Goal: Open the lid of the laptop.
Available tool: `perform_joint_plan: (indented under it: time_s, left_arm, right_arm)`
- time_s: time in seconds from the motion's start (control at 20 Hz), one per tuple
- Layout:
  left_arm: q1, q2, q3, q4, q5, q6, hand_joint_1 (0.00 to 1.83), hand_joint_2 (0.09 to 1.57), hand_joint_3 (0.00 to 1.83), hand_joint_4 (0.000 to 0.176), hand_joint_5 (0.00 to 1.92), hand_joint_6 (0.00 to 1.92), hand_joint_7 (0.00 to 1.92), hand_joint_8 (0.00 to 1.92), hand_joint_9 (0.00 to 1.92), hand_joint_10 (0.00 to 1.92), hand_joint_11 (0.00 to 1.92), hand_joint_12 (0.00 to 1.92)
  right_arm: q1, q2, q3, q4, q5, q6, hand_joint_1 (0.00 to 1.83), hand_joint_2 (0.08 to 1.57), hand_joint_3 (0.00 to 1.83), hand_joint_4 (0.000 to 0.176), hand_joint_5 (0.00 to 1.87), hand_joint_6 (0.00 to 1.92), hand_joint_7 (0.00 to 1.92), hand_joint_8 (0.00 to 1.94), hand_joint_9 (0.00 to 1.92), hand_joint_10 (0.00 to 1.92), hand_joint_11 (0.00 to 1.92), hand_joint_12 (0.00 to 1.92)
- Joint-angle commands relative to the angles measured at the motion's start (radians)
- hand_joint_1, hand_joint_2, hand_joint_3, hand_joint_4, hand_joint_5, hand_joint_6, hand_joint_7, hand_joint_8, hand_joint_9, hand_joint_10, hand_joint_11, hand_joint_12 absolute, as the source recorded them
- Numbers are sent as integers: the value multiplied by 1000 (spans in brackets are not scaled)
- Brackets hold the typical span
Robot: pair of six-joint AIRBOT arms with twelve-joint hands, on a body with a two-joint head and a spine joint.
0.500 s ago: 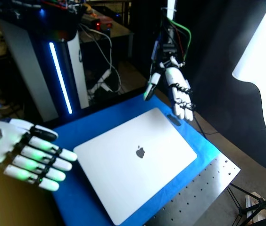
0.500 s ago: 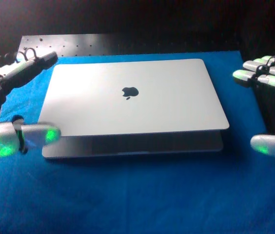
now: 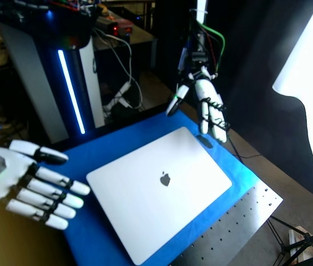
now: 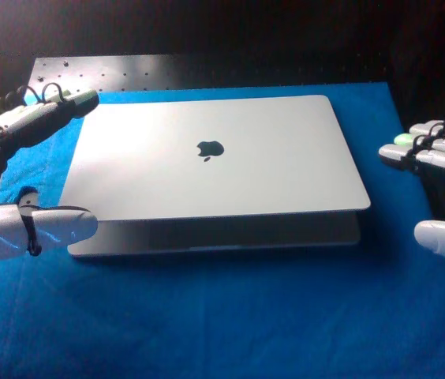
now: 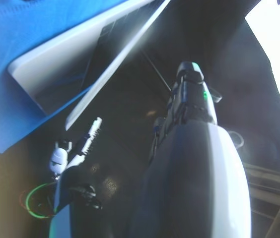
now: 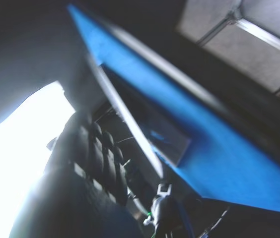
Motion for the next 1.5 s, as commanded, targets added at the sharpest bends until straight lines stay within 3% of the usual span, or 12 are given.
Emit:
perform_joint_plan:
  time_s: [0.0,0.35,0.9,1.45]
  left_arm:
    - [-5,-1,2,-8,-130,-8,475,969,0,176,1,0,0,0,0,0,0,0]
    - [-5,-1,2,-7,-131,-9,453,960,0,176,0,0,0,0,0,0,0,0]
    - [-5,-10,3,-6,-132,-10,459,961,0,176,0,0,0,0,0,0,0,0]
    - [-6,-26,10,-5,-124,-15,455,960,2,176,0,0,0,0,0,0,0,0]
  right_arm:
    - [8,0,4,2,99,4,3,1341,1,0,155,0,144,0,111,0,71,104]
    - [-1,-7,3,-25,51,4,0,1280,0,0,31,0,6,0,1,0,0,0]
    - [-17,-51,20,-74,-96,4,0,1279,0,0,0,0,0,0,0,0,0,0]
    - [19,-88,58,-84,-128,3,0,1261,0,0,0,0,0,0,0,0,0,0]
